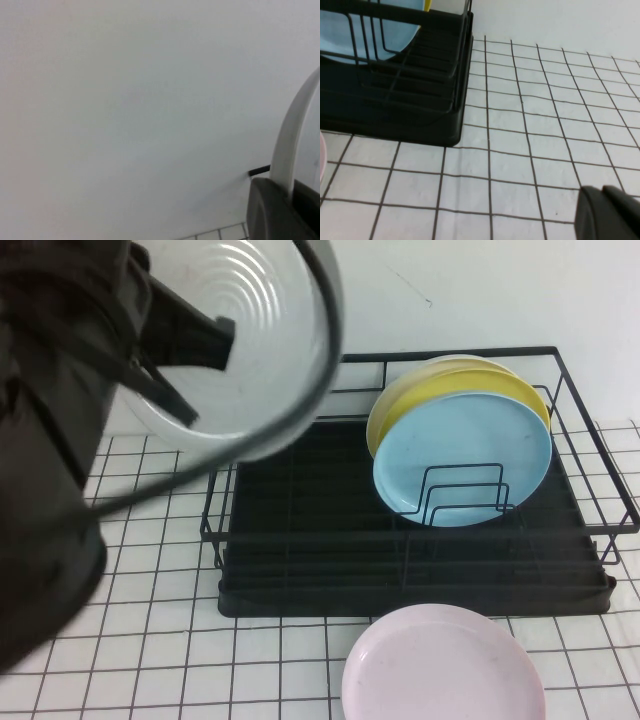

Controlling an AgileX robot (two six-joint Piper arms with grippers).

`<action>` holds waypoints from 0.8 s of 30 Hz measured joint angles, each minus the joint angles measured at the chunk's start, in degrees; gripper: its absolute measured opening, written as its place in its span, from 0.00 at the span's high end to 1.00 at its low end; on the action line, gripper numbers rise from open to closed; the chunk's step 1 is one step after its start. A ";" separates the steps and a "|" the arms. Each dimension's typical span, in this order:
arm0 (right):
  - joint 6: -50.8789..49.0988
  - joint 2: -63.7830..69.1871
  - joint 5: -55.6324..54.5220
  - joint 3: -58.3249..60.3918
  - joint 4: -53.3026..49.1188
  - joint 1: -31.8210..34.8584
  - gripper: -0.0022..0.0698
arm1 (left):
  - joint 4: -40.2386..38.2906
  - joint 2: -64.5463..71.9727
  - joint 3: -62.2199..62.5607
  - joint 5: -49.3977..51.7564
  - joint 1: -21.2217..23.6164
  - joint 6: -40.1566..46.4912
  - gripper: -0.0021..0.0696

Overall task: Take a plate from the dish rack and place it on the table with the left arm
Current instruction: Place the plate from the table

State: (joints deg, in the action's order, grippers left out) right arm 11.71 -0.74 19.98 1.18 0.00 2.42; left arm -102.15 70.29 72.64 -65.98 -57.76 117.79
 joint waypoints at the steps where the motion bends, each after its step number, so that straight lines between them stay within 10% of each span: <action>1: 0.00 0.00 0.00 0.00 0.00 0.00 0.97 | 0.00 -0.44 0.00 -1.77 -2.51 0.16 0.97; 11: 0.00 0.00 0.00 0.00 0.00 0.00 0.97 | 0.00 -2.28 -0.13 -4.40 -22.79 -3.41 0.97; 24: 0.00 0.00 0.00 0.00 0.00 0.00 0.97 | 0.00 -3.34 -1.62 -4.69 -24.58 -4.02 0.97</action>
State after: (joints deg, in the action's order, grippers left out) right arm 11.71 -0.74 19.98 1.18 0.00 2.42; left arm -102.15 66.95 71.02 -70.68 -82.34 113.77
